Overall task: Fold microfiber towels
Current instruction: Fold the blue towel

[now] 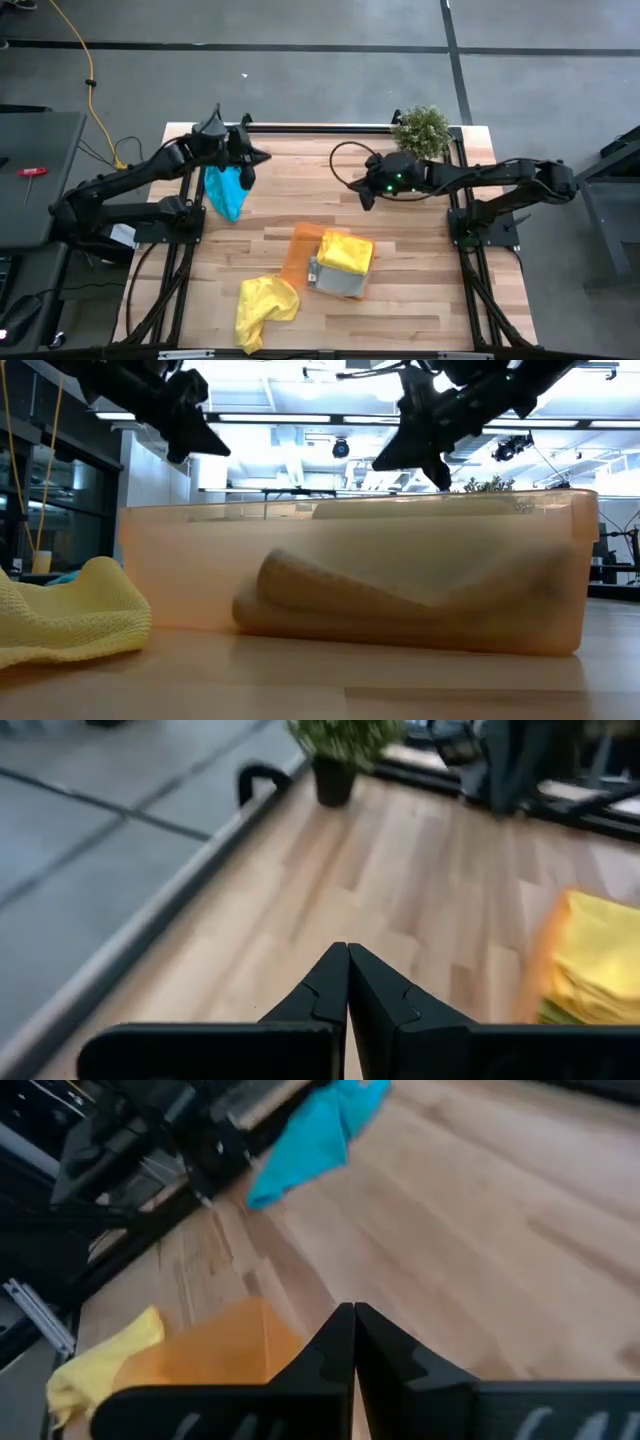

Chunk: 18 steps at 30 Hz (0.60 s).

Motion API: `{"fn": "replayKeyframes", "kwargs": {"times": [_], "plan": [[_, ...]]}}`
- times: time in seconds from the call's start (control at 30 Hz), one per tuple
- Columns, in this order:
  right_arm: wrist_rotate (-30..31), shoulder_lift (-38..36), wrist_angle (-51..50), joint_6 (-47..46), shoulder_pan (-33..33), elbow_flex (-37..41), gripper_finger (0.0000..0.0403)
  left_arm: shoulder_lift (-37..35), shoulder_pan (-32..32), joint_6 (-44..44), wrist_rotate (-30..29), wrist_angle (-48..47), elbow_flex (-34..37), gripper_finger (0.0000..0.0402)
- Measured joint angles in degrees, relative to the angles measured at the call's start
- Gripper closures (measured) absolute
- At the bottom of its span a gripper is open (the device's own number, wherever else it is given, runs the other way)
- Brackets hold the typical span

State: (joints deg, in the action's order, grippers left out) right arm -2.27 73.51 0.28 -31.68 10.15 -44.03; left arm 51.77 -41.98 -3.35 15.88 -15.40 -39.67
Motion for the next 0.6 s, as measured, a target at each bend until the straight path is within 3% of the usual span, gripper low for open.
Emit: {"fn": "replayKeyframes", "kwargs": {"times": [0.17,0.3,0.47,0.6], "plan": [[0.72,-0.13,5.16,4.98,1.84,1.02,0.0403,0.21,3.39,3.13,-2.37,-0.24,2.27,0.0401],[2.07,-0.10,5.21,7.79,3.28,0.98,0.0403,0.52,5.74,5.17,-10.74,-4.94,1.29,0.0385],[1.56,-0.06,5.17,9.80,4.79,0.98,0.0403,3.93,5.36,8.13,-19.20,-19.32,-4.24,0.0327],[2.04,-0.03,5.17,9.96,6.10,0.96,0.0403,10.42,2.00,10.62,-19.44,-26.36,-5.98,0.0270]]}}
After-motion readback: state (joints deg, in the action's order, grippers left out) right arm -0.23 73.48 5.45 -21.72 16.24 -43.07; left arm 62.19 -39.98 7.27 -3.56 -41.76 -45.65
